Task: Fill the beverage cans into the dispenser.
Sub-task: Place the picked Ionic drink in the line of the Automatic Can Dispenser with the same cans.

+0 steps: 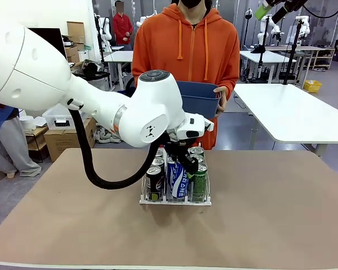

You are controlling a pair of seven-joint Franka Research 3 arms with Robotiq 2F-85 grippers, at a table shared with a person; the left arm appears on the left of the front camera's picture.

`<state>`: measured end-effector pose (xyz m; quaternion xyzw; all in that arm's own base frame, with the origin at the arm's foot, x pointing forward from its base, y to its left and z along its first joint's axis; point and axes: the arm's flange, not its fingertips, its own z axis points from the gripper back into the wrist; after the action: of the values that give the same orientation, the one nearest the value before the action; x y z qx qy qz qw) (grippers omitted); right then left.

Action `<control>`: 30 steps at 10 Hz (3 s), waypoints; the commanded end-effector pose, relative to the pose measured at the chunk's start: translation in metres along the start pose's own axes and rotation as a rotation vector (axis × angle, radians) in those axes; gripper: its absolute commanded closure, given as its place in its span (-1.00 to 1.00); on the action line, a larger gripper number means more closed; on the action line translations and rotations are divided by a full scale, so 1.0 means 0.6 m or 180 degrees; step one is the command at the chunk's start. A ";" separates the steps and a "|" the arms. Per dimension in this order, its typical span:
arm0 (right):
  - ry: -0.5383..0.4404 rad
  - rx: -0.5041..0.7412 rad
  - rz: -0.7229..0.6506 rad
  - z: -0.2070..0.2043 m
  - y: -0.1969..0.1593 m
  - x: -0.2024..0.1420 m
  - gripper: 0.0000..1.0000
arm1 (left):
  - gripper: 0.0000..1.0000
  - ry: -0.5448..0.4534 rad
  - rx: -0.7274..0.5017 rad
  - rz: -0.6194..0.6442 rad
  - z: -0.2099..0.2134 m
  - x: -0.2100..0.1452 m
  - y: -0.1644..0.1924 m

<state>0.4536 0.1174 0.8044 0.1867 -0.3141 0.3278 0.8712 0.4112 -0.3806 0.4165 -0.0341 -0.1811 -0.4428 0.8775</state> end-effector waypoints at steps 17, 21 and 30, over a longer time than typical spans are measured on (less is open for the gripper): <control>0.0008 0.0004 0.0003 0.002 0.000 -0.002 -1.00 | -0.15 -0.0393 0.0507 0.0594 -0.042 -0.026 0.103; 0.0008 0.0004 0.0003 0.002 0.000 -0.002 -1.00 | -0.15 -0.0543 0.0319 0.0790 -0.031 -0.038 0.077; 0.0008 0.0004 0.0003 0.002 0.000 -0.002 -1.00 | -0.15 -0.0469 0.0318 0.0949 -0.026 -0.088 0.033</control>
<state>0.4536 0.1173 0.8044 0.1867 -0.3141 0.3278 0.8712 0.4098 -0.3343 0.3897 -0.0494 -0.2575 -0.3083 0.9144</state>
